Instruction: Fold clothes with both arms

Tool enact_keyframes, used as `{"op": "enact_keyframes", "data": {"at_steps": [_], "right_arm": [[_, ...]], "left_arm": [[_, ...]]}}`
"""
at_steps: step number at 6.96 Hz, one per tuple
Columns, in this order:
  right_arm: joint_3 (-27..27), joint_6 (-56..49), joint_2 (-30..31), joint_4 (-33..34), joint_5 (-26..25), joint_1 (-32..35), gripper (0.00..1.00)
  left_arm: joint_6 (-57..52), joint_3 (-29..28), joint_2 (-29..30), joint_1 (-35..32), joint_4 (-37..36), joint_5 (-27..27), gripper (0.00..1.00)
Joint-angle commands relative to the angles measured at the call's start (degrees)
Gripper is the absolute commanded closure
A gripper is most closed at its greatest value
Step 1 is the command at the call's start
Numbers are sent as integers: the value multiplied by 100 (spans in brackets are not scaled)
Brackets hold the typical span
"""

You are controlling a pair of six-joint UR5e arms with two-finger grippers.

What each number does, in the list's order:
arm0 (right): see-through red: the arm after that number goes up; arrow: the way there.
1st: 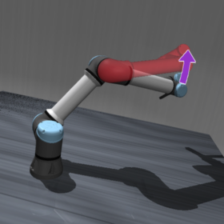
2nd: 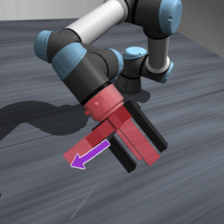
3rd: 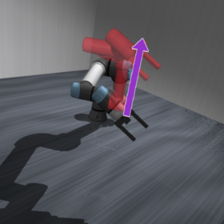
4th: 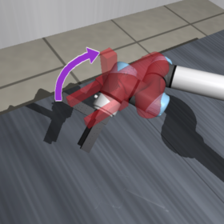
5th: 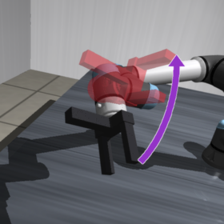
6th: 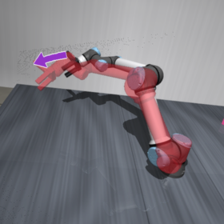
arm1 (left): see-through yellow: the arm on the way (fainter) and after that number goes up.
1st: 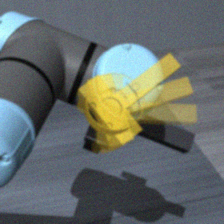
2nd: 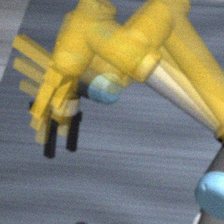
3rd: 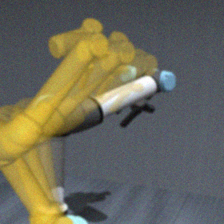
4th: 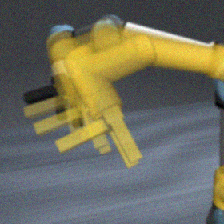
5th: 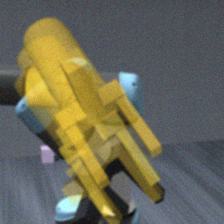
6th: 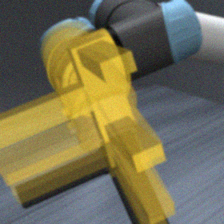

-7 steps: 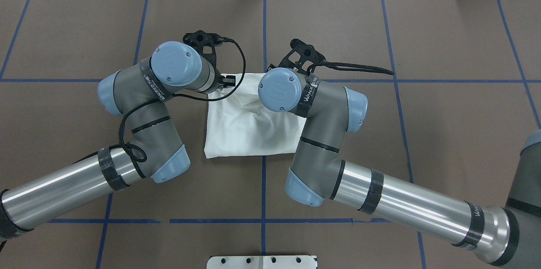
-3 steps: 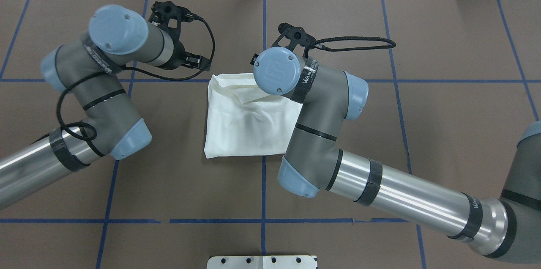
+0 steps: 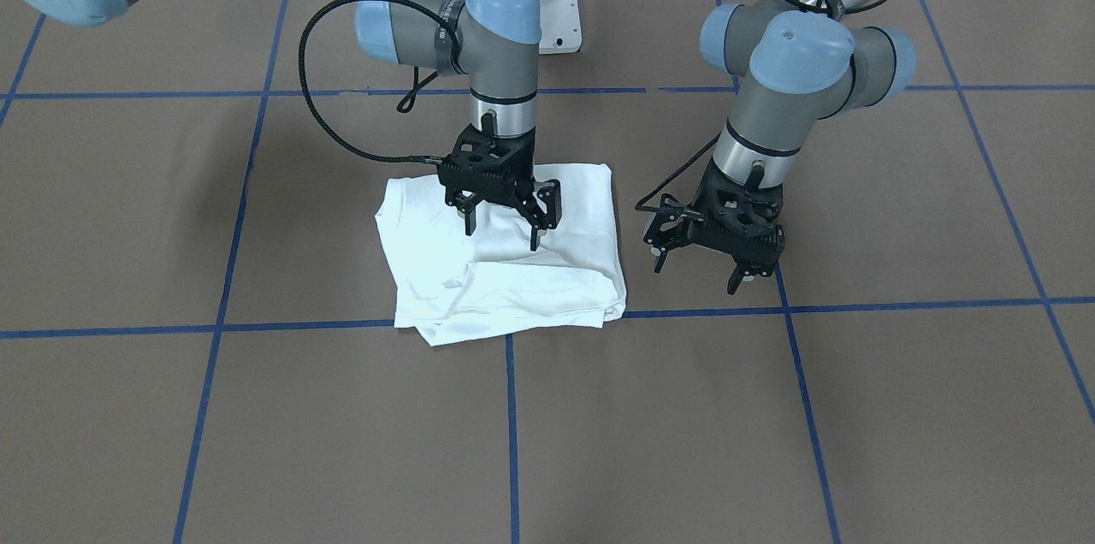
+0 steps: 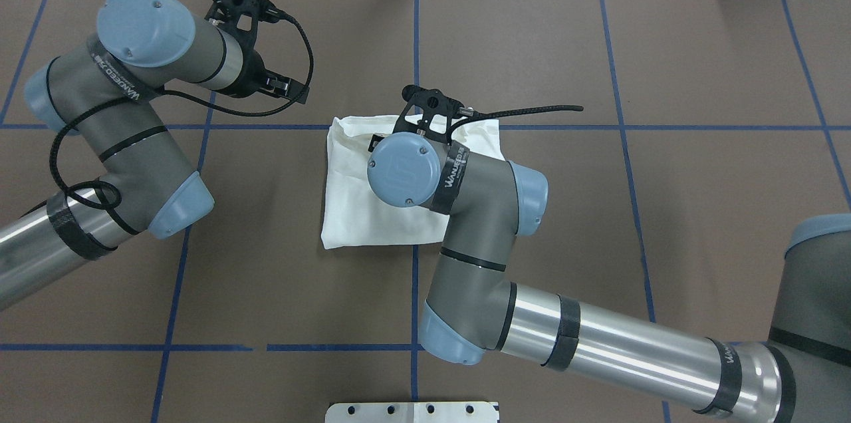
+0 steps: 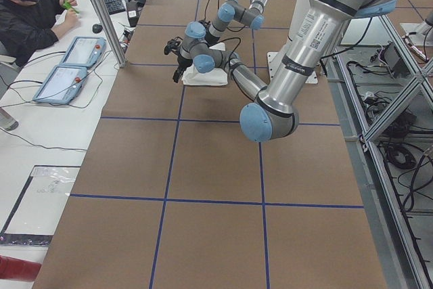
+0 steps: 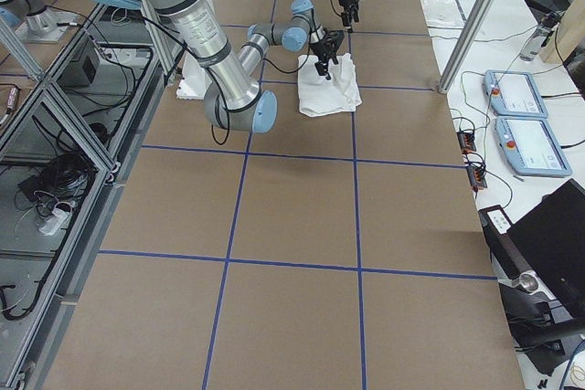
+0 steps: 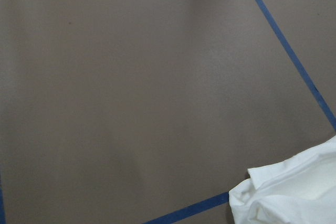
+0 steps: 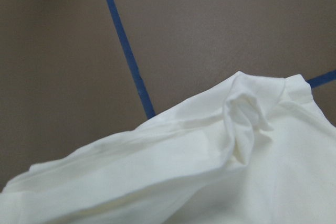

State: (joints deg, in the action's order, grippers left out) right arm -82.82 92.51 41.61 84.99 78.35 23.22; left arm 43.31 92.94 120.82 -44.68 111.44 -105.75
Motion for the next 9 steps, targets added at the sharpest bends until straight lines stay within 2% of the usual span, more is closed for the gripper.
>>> {"op": "enact_keyframes", "data": {"at_steps": [1, 4, 5, 6, 7, 8, 9], "right_arm": [[458, -477, -13, -35, -241, -55, 0], [1300, -1293, -48, -149, -242, 795, 0], [2026, -1584, -161, -681, -250, 1173, 0], [2468, -1865, -249, -903, -242, 1498, 0], [2455, -2242, -311, -923, -111, 1728, 0], [2194, -2333, -338, -915, 421, 1843, 0], [1704, -2429, -295, -854, 870, 1879, 0]], "left_arm": [[38, 5, -5, -5, 0, -7, 0], [38, 13, -5, -5, 0, -7, 0], [38, 13, -5, -5, 0, -15, 0], [46, 5, -14, -5, 0, -16, 0], [151, 5, 3, 30, 0, -7, 0], [604, -74, 82, 91, 0, -7, 0], [1087, -74, 161, 318, -17, 11, 0]]}}
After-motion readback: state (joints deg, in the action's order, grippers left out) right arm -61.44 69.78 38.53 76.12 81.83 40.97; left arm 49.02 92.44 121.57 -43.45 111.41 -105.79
